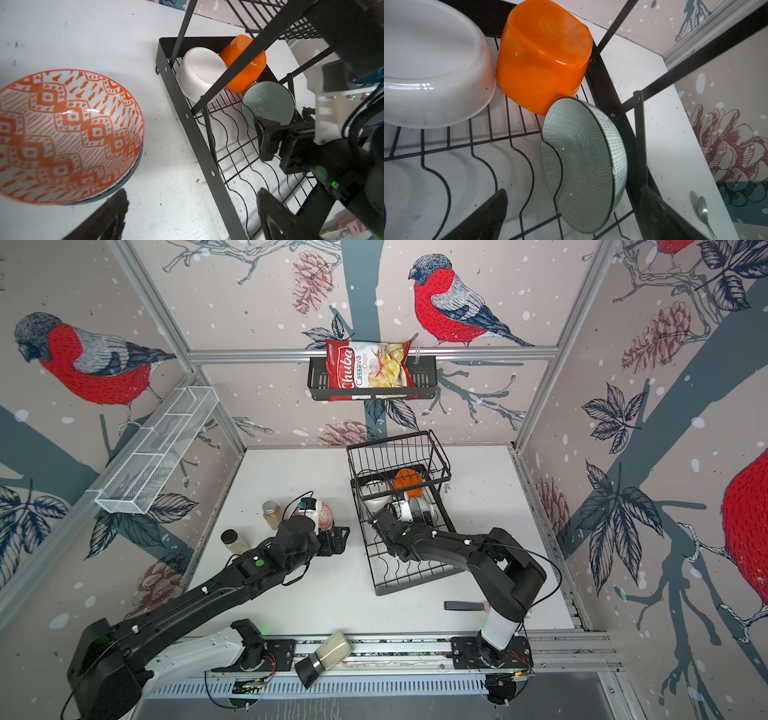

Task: Load the bowls into the dish rack
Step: 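Withdraw the right gripper from the rack while the left gripper moves over the bowl stack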

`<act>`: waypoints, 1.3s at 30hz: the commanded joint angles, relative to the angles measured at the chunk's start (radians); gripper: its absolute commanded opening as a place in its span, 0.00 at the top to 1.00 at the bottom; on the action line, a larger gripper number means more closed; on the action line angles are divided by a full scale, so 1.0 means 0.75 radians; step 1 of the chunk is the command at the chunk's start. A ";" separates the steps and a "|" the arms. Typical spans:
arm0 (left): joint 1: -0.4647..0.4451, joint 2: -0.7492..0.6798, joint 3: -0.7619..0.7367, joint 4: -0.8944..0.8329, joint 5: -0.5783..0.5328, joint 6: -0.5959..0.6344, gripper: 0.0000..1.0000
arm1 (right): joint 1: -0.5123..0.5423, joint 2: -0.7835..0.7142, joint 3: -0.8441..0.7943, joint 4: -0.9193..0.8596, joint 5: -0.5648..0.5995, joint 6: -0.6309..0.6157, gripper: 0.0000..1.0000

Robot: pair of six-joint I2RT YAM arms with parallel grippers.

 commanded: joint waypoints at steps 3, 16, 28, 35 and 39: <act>-0.001 -0.009 0.003 0.002 -0.022 0.015 0.04 | 0.027 0.040 0.017 -0.024 0.118 0.028 0.00; -0.002 -0.009 0.007 -0.004 -0.038 0.011 0.04 | 0.105 -0.041 0.012 -0.066 0.163 0.002 0.00; 0.028 -0.037 0.027 -0.069 -0.086 -0.043 0.04 | 0.123 -0.308 -0.097 -0.022 -0.122 -0.034 0.00; 0.113 -0.032 0.050 -0.145 -0.042 -0.102 0.04 | 0.135 -0.436 -0.156 0.044 -0.426 -0.129 0.00; 0.164 -0.041 0.076 -0.223 -0.042 -0.129 0.04 | 0.158 -0.506 -0.180 0.078 -0.573 -0.191 0.01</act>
